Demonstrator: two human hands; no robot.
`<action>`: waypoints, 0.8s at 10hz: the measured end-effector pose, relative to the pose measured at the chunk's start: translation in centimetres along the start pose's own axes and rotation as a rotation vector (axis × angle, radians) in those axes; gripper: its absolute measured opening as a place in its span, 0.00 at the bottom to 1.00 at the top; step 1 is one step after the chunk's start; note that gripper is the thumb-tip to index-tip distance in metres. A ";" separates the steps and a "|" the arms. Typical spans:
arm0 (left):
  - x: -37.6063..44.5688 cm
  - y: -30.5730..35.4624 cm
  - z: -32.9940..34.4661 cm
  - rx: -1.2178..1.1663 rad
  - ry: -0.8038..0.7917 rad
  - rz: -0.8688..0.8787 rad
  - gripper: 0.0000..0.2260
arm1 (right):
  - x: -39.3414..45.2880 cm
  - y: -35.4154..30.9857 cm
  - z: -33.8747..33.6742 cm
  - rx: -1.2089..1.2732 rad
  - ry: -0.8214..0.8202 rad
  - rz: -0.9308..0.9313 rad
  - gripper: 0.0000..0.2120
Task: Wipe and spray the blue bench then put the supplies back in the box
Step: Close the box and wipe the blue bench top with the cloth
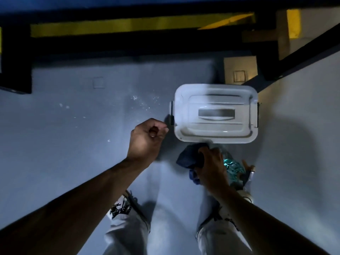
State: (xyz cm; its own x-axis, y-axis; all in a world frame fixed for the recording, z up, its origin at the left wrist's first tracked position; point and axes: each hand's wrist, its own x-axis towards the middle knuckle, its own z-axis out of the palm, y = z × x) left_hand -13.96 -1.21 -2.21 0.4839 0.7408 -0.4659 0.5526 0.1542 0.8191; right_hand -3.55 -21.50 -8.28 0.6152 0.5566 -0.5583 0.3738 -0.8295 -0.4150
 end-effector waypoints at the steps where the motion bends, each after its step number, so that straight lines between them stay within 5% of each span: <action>1: -1.3 3.7 -3.8 -0.045 0.012 -0.014 0.02 | -2.2 -5.5 -4.6 0.084 0.014 -0.017 0.18; 5: -2.7 14.9 -30.7 -0.175 0.262 0.000 0.05 | -8.7 -34.1 -17.9 0.137 -0.014 -0.238 0.22; 6: -2.1 15.4 -38.3 -0.140 0.354 -0.018 0.04 | -8.1 -41.3 -17.3 0.121 0.109 -0.374 0.21; 7: -0.7 14.7 -44.8 -0.008 0.466 -0.018 0.02 | -7.5 -45.8 -14.6 0.305 0.040 -0.433 0.18; 8: 1.6 14.5 -49.9 0.028 0.563 -0.002 0.03 | -5.1 -51.5 -14.2 0.233 0.031 -0.490 0.19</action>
State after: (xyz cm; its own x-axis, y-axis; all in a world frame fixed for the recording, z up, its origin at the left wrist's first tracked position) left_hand -39.04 34.79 25.64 0.0500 0.9763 -0.2105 0.5746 0.1442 0.8056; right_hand -16.10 17.66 26.15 0.4290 0.8709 -0.2396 0.4603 -0.4390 -0.7716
